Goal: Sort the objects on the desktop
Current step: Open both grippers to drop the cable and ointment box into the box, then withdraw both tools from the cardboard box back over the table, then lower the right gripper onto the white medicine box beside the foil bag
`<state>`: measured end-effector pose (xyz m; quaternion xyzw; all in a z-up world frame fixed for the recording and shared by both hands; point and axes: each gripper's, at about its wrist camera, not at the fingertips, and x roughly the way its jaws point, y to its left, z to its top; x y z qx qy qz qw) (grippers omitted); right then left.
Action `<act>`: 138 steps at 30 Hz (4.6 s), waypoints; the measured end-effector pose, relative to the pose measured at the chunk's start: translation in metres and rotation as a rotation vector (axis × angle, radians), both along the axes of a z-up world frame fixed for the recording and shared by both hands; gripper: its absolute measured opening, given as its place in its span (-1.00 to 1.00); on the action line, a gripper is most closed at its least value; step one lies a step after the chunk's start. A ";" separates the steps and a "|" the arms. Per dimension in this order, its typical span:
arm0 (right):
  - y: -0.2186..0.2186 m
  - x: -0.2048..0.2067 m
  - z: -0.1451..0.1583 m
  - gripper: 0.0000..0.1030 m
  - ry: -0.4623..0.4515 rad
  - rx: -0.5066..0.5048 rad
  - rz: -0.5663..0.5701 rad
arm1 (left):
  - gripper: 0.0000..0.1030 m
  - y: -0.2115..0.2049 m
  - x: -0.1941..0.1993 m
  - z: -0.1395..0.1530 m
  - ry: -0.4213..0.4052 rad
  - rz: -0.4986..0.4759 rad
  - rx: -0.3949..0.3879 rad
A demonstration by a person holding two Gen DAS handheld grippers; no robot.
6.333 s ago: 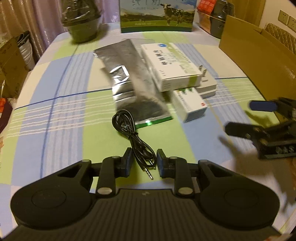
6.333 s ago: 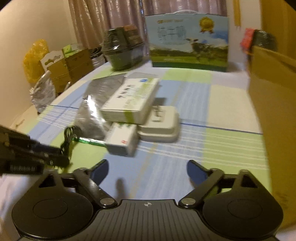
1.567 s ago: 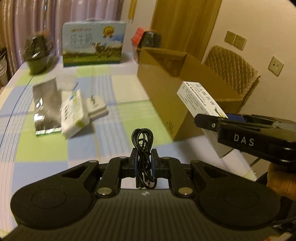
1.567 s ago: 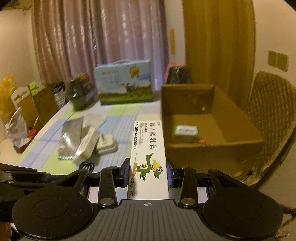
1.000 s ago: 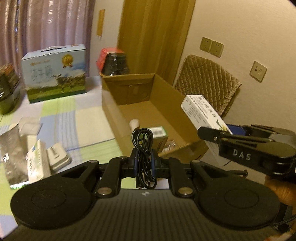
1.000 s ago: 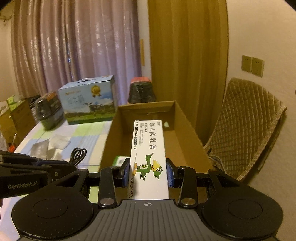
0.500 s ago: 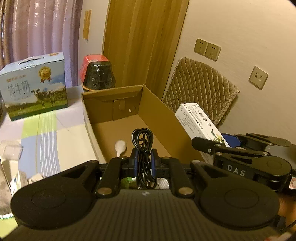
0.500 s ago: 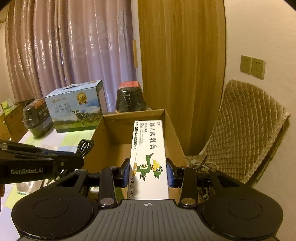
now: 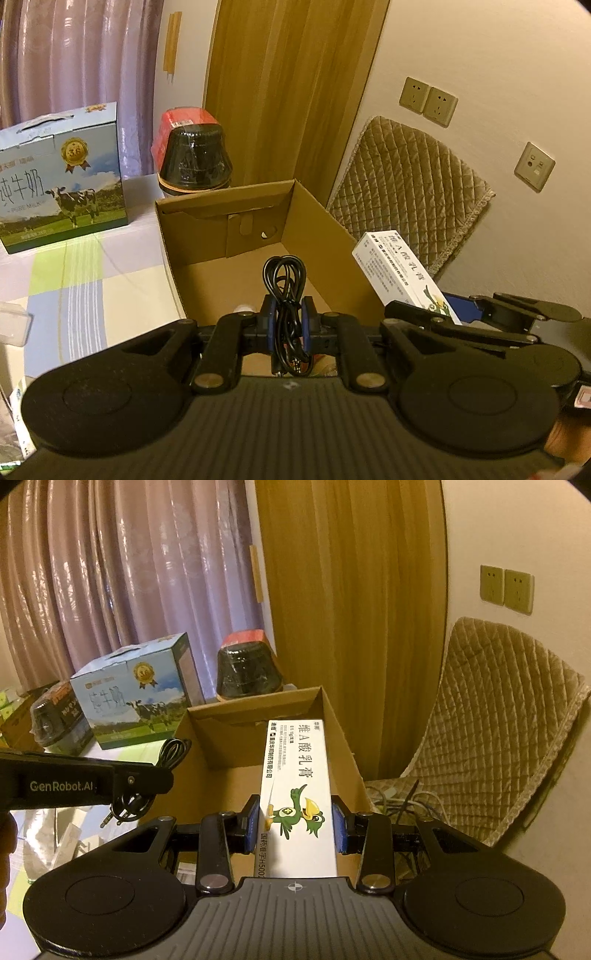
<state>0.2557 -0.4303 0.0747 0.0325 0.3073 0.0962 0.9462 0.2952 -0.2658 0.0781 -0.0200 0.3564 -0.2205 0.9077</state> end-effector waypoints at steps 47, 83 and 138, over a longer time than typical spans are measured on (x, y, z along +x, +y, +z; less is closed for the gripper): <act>0.017 -0.026 0.018 0.22 -0.013 0.063 -0.011 | -0.35 0.080 -0.052 -0.008 0.004 0.106 -0.020; 0.165 -0.169 -0.015 0.97 0.064 0.102 0.279 | 0.89 0.248 -0.234 -0.034 0.054 0.378 0.122; 0.360 -0.073 -0.154 0.95 -0.029 -0.350 0.514 | 0.88 0.367 -0.105 -0.108 0.057 0.372 0.169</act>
